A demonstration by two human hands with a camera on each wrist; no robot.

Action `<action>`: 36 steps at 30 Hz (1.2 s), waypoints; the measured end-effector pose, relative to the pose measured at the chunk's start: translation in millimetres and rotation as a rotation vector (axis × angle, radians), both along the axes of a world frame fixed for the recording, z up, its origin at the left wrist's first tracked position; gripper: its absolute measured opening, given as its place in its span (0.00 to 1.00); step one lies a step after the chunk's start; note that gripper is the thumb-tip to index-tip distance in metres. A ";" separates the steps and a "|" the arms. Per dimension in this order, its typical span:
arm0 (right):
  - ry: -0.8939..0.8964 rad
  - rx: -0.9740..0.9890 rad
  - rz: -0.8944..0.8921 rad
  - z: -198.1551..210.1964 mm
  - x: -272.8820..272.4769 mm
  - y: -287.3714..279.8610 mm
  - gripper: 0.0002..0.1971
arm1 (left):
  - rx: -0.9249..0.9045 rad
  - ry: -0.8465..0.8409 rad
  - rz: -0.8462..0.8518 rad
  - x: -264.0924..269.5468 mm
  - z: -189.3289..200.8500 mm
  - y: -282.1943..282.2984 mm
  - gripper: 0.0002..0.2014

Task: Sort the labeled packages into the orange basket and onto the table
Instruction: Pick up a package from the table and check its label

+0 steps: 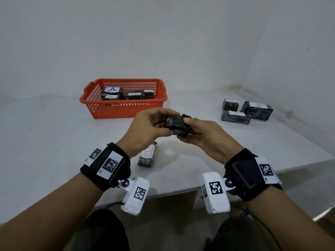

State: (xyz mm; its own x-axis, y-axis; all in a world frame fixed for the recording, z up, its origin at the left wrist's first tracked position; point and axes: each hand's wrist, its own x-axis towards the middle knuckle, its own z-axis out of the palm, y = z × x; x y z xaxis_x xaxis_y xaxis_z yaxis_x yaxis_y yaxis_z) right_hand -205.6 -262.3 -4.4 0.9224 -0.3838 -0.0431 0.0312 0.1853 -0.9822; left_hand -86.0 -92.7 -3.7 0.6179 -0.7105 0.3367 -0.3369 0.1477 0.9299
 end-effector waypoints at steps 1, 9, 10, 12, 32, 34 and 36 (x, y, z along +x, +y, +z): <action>-0.027 -0.019 -0.012 -1.4 0.8 -0.1 0.15 | 0.008 0.002 -0.010 -0.7 0.1 0.4 0.26; -0.106 -0.087 -0.058 -4.0 3.1 3.4 0.16 | 0.136 0.098 0.041 -5.0 -0.5 -0.9 0.12; -0.102 -0.085 -0.041 -3.1 2.3 3.4 0.16 | 0.136 0.105 0.052 -3.8 -0.4 -0.8 0.13; -0.104 -0.088 -0.022 -1.7 1.1 2.9 0.15 | 0.151 0.116 0.063 -2.3 -0.5 0.2 0.20; -0.104 -0.104 -0.072 -5.9 6.0 0.4 0.14 | 0.101 0.220 0.051 -0.9 -3.7 -0.9 0.22; -0.105 -0.096 -0.059 -6.4 5.1 -0.2 0.14 | 0.088 0.221 0.048 0.6 -4.3 -1.5 0.20; -0.107 -0.093 -0.043 -7.1 4.6 -0.4 0.14 | 0.093 0.218 0.035 2.5 -3.6 -1.8 0.22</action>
